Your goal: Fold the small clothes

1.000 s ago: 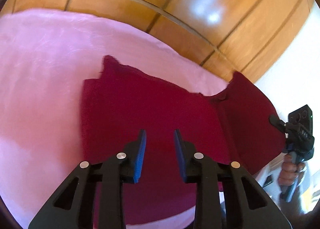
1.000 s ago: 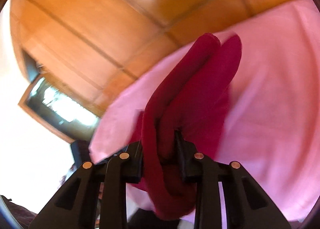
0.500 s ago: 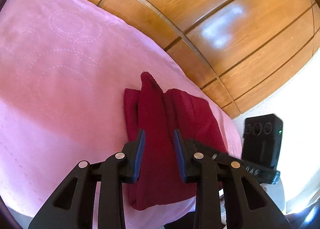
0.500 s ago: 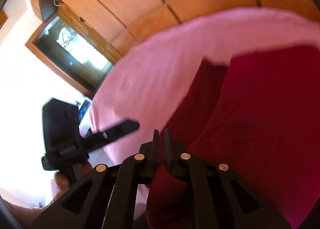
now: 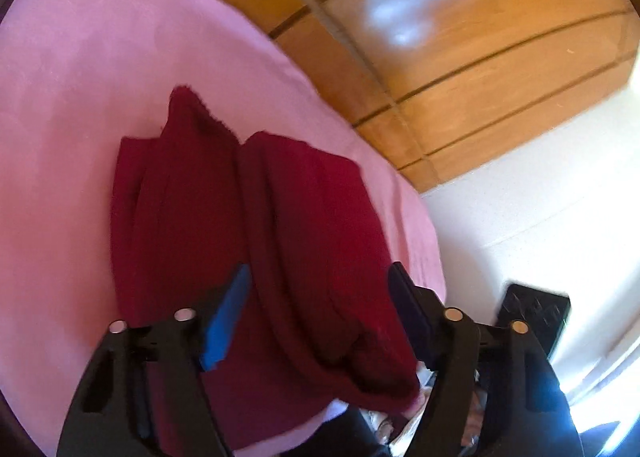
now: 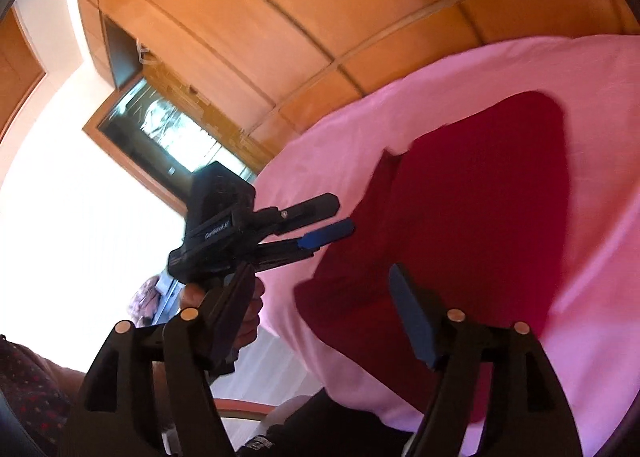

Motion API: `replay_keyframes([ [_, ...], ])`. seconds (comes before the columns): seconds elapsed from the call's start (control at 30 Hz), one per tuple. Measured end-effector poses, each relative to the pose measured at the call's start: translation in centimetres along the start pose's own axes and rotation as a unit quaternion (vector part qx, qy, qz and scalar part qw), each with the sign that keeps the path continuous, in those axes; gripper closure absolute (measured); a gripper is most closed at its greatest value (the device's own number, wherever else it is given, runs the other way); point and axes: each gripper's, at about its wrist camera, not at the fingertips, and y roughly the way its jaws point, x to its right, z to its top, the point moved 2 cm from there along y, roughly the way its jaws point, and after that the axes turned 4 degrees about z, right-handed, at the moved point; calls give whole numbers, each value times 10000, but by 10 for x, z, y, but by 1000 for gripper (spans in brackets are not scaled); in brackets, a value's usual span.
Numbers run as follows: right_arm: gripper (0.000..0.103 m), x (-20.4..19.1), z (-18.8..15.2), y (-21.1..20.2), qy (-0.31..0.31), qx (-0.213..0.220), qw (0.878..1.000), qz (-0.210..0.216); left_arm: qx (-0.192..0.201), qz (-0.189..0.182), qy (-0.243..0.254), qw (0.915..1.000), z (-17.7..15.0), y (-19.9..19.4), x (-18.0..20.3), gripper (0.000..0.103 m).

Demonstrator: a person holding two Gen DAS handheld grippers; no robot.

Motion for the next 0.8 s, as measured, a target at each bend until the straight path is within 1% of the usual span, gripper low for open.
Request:
replay_keyframes([
  [0.1,32,12,-5,-9,18,60,9993,-368,-319,117,-123,9993,9,25,-5,33],
  [0.17,32,18,-11,-8,63,17,9989,-454,-470,118,-181,9987,14,36,-6,33],
  [0.23,32,18,-19,-5,-24,-34,9985,-548,-496,129,-283,9983,20,42,-7,33],
  [0.3,31,16,-24,-3,-121,-42,9981,-601,-488,165,-272,9983,24,42,-3,33],
  [0.33,30,14,-27,0,-170,-51,9979,-630,-495,176,-263,9983,26,44,-2,40],
  [0.37,30,12,-28,3,-236,-76,9975,-669,-607,172,-240,9977,27,45,1,48],
  [0.4,29,10,-29,7,-324,-109,9969,-713,-655,322,-97,9973,28,48,7,52],
  [0.43,28,8,-34,5,-377,-133,9966,-717,-676,473,60,9966,28,49,12,64],
  [0.47,28,7,-37,7,-396,-151,9966,-704,-687,608,243,9955,27,50,17,80],
  [0.5,27,7,-37,12,-392,-164,9967,-687,-664,717,390,9945,26,49,21,81],
  [0.53,27,5,-36,18,-409,-186,9966,-688,-550,880,625,9926,25,46,28,83],
  [0.57,27,4,-35,20,-423,-194,9967,-667,-459,919,774,9917,26,42,34,84],
  [0.63,27,2,-32,16,-307,-205,9988,-326,-216,899,985,9908,31,23,45,85],
  [0.7,28,3,-32,-2,-193,-95,9997,-118,2,829,1152,9899,34,-7,52,85],
  [0.73,28,6,-30,-11,-130,8,9999,-111,125,917,1301,9872,35,-22,54,85],
  [0.77,28,11,-30,-19,-68,68,9998,-158,207,1089,1458,9831,36,-35,54,85],
  [0.8,29,17,-31,-25,-11,100,9996,-253,229,1243,1525,9802,37,-42,49,85],
])
